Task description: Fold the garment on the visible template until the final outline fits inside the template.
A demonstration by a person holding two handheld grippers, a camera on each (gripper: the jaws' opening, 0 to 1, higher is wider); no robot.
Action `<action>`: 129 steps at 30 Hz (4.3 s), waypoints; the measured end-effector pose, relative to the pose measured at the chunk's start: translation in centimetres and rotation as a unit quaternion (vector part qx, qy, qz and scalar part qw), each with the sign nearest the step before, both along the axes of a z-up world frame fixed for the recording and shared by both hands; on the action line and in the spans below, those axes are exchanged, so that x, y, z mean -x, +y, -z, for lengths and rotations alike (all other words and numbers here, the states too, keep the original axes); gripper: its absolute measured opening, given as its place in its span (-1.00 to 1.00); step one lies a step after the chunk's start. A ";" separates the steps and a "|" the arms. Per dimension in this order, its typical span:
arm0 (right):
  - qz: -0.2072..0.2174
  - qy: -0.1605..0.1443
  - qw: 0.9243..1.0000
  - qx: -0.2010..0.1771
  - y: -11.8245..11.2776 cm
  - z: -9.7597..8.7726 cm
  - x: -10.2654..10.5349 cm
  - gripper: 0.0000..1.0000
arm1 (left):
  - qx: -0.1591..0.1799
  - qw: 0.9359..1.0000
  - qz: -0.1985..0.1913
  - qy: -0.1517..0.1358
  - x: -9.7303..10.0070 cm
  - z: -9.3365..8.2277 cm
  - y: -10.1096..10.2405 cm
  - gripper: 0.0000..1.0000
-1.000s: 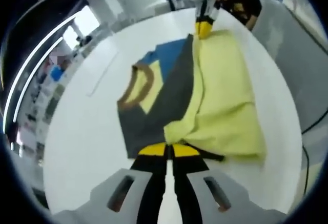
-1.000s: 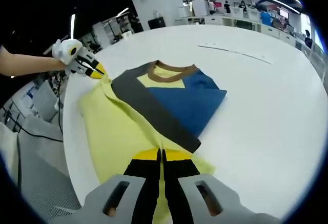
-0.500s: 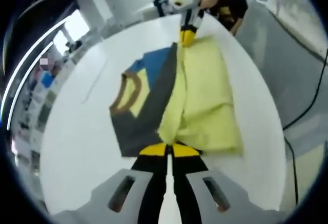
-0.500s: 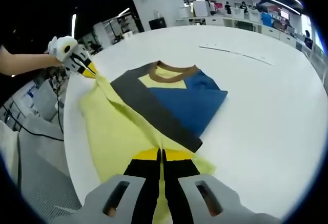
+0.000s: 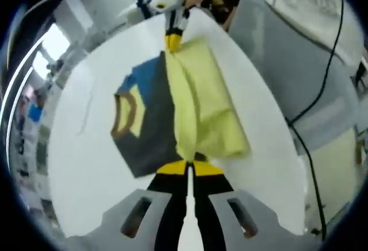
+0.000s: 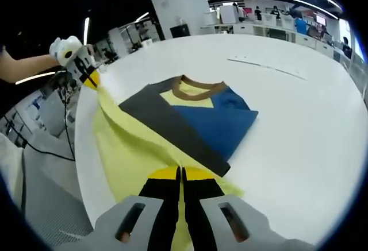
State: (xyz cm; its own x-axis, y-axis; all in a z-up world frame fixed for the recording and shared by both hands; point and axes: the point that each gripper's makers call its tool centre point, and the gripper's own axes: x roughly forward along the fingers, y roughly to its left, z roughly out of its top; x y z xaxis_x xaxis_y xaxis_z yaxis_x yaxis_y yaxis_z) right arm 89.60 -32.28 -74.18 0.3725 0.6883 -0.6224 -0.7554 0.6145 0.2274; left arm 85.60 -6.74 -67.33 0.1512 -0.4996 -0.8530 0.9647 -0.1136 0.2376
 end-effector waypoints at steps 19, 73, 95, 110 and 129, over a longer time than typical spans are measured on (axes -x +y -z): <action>0.038 -0.014 0.998 -0.050 0.0 -2.5 -1.1 -0.92 | -0.005 1.000 0.007 0.002 -2.7 -2.3 -0.9 -1.00; -0.167 -0.099 0.980 -0.042 19.7 -3.0 5.5 -0.49 | -0.021 0.999 -0.040 0.026 -3.9 0.2 0.4 -1.00; -0.162 -0.085 0.983 0.016 19.9 0.3 5.2 -0.72 | -0.022 0.999 -0.034 0.036 -3.8 -0.3 0.4 -1.00; -0.182 -0.079 0.978 0.071 18.9 3.7 6.1 -0.97 | -0.033 0.998 -0.020 0.047 -3.5 0.3 0.8 -1.00; -0.176 -0.074 0.979 0.064 18.6 3.7 6.2 -0.98 | -0.070 0.991 0.045 0.103 -5.7 -0.2 0.7 -1.00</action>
State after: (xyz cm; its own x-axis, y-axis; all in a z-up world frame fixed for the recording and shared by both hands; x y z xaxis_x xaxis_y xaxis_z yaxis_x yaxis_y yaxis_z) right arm 83.42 -13.65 -77.87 0.2194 0.7100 -0.6691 -0.9445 0.3264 0.0367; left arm 91.30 -6.00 -67.12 -0.0731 -0.3770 -0.9233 0.9755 -0.2196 0.0124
